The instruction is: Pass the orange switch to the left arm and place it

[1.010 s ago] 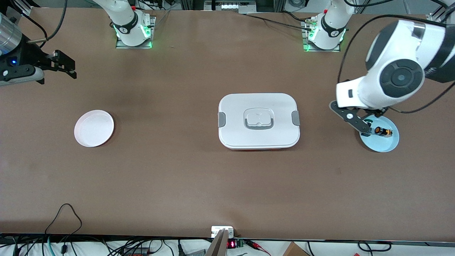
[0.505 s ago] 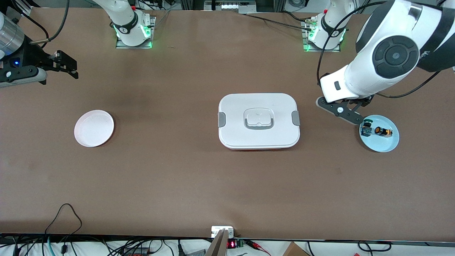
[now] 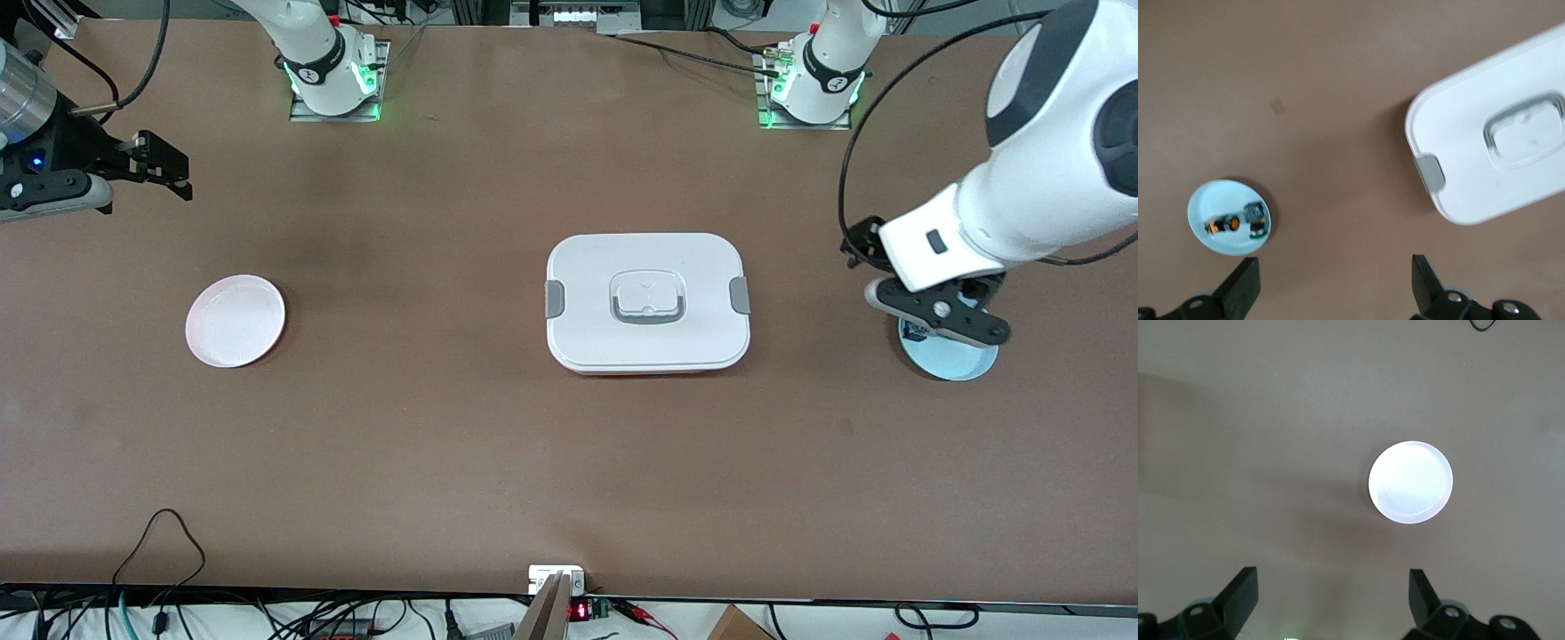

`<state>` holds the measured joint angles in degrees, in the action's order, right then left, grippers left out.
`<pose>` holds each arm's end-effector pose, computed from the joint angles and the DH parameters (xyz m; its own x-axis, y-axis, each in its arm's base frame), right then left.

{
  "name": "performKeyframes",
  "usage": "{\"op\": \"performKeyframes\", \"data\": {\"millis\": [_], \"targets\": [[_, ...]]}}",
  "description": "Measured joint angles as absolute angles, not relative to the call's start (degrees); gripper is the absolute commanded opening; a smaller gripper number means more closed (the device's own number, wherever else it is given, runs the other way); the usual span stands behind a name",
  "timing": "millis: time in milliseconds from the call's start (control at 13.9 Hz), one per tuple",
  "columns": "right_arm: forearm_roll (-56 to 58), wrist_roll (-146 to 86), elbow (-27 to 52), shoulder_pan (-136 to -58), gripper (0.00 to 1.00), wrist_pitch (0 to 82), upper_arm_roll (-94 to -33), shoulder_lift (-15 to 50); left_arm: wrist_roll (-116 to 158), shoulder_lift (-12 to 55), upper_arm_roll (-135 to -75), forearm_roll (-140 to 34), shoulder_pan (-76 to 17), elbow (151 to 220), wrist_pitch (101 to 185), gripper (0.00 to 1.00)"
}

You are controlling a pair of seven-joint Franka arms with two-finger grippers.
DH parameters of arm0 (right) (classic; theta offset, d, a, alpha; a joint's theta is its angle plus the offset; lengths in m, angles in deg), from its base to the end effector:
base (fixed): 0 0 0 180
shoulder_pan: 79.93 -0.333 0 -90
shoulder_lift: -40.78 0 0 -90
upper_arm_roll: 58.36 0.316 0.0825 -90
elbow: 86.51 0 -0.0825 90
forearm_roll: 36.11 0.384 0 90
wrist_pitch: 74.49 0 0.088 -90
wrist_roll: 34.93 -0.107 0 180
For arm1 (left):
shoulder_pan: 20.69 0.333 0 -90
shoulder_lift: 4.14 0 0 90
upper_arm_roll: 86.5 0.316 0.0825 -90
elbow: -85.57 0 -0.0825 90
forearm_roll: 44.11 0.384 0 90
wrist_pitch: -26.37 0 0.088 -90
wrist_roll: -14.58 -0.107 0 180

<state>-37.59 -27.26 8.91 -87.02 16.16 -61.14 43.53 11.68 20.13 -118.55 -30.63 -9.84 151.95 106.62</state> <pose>0.5376 0.0372 0.6071 0.9774 0.2079 -0.0381 0.2087 -0.9778 0.0186 0.6357 -0.1301 0.5734 0.9260 -0.3564 -0.1244 -0.3602 -0.9328 -0.0088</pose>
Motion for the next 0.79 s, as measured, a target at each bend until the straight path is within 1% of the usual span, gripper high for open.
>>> {"op": "performKeyframes", "data": {"millis": [361, 505, 577, 649, 793], "targets": [[-38.5, -27.2, 8.4, -87.4, 1.00, 16.2, -61.1, 42.9, 12.4, 20.9, -113.9, -30.7, -9.6, 151.3, 113.9, 1.00], [-38.6, -27.2, 8.4, -87.8, 1.00, 16.1, -60.9, 42.9, 16.7, 18.2, -109.4, -34.4, -11.7, 153.1, 116.8, 1.00], [-38.7, -27.2, 8.3, -88.1, 1.00, 16.1, -60.9, 42.8, 18.1, 15.1, -106.1, -38.1, -13.0, 156.4, 119.2, 1.00], [-38.9, -27.2, 8.3, -88.4, 1.00, 16.1, -60.9, 42.8, 18.4, 11.2, -103.4, -40.9, -13.7, 161.5, 122.4, 1.00], [-38.9, -27.2, 8.3, -88.7, 1.00, 16.1, -60.9, 42.8, 18.3, 2.0, -100.7, -42.8, -13.8, 174.6, 129.2, 1.00]]}}
